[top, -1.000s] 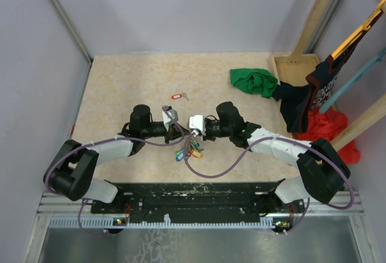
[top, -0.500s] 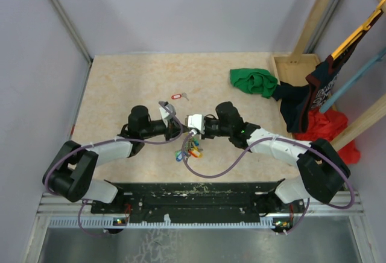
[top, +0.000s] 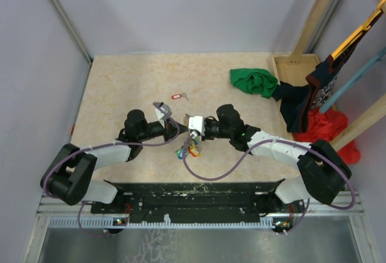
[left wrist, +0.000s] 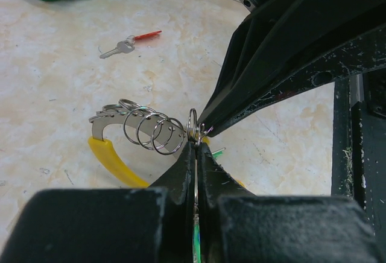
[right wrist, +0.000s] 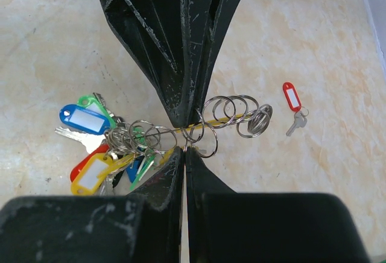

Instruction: Put the keys on the keyring

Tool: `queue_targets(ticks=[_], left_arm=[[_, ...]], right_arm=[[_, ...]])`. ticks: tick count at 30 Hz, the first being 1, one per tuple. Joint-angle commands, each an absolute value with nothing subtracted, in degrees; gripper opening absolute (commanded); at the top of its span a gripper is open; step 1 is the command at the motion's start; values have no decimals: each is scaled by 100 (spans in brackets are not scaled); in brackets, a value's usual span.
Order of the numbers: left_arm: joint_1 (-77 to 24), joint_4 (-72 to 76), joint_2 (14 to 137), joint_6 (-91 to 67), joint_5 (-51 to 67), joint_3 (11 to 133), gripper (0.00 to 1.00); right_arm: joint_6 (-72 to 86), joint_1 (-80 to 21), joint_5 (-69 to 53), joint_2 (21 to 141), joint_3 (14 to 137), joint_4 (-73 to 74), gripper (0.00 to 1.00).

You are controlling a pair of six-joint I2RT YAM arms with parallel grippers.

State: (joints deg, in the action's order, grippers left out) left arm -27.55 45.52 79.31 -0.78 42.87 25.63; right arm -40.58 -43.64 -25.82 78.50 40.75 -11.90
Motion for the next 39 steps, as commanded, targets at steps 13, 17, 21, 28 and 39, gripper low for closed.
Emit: queue_targets(ticks=[13,17,21,28,39], left_arm=[[-2640,6115,7818,-223,3595,2054,20],[-2559,6146,7736,-104,3683,1959,26],[-2518,6061,7639,170,4038,1931,30],[-2512,5767,7648,625,5004,2092,37],[-2609,5298,7930,838,5686,2437,34]], right_arm=[[-4128,-4403,-2720,7365,4407,-574,0],[-4277,-4403,-2674,7366,4597,-323,0],[-4450,-4405,-2692,7436,4807,-37,0],[-4639,-4403,-2719,7670,5192,438,0],[-4772,-4403,-2931,7631,5406,739,0]])
